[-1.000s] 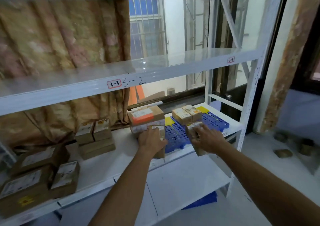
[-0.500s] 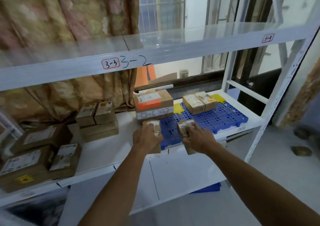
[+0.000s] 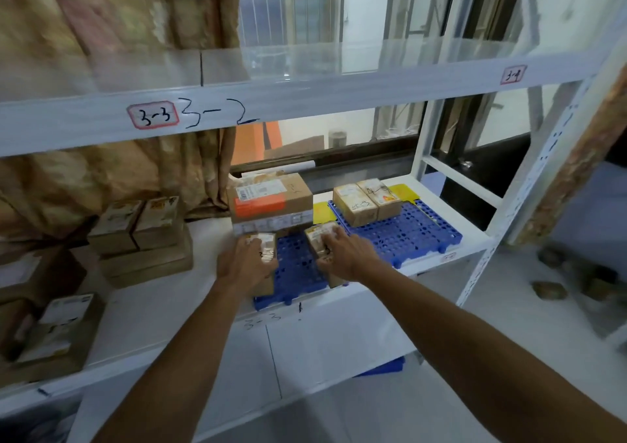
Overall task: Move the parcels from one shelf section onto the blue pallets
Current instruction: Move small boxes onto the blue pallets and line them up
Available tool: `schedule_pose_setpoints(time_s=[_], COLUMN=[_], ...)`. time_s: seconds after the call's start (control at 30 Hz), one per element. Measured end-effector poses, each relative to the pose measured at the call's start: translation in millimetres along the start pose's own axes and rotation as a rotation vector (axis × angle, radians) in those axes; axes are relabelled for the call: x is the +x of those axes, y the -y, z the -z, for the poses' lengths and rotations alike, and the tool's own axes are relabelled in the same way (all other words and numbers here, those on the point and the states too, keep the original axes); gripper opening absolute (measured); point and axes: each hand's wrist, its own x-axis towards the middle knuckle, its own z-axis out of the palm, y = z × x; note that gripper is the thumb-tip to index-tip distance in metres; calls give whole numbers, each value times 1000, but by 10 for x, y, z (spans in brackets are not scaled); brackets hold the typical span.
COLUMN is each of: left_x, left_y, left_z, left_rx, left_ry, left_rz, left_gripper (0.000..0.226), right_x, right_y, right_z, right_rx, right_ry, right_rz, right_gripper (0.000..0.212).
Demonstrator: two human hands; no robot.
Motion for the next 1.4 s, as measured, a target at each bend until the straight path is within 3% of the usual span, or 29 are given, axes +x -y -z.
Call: schedule_pose_setpoints(time_s=[0.2, 0.3, 0.67, 0.8, 0.93, 1.07, 1.2, 1.4], left_x=[-25, 1, 96, 92, 87, 107, 129, 168], left_y=[-31, -55, -191, -175, -147, -132, -159, -164], left_z=[-240, -237, -484, -461, -452, -439, -441, -430], left_rx=[-86, -80, -28, -2, 19, 4, -4, -37], left_ry=[5, 16, -30, -15, 1, 29, 37, 9], left_rz=[127, 146, 248, 231, 193, 200, 203, 174], left_gripper=[29, 39, 52, 44, 32, 36, 37, 35], right_x=[393, 560, 566, 654, 784, 859, 963, 944], right_y=[37, 106, 167, 173, 219, 279, 334, 371], right_z=[-136, -146, -479, -569, -591, -590, -764, -760], right_rx=[-14, -3, 191, 197, 132, 56, 49, -16], right_ry=[26, 64, 72, 44, 115, 142, 176, 204], right_rz=[114, 149, 30, 41, 99, 187, 152, 164], right_gripper=[60, 60, 60, 55, 77, 46, 67, 62])
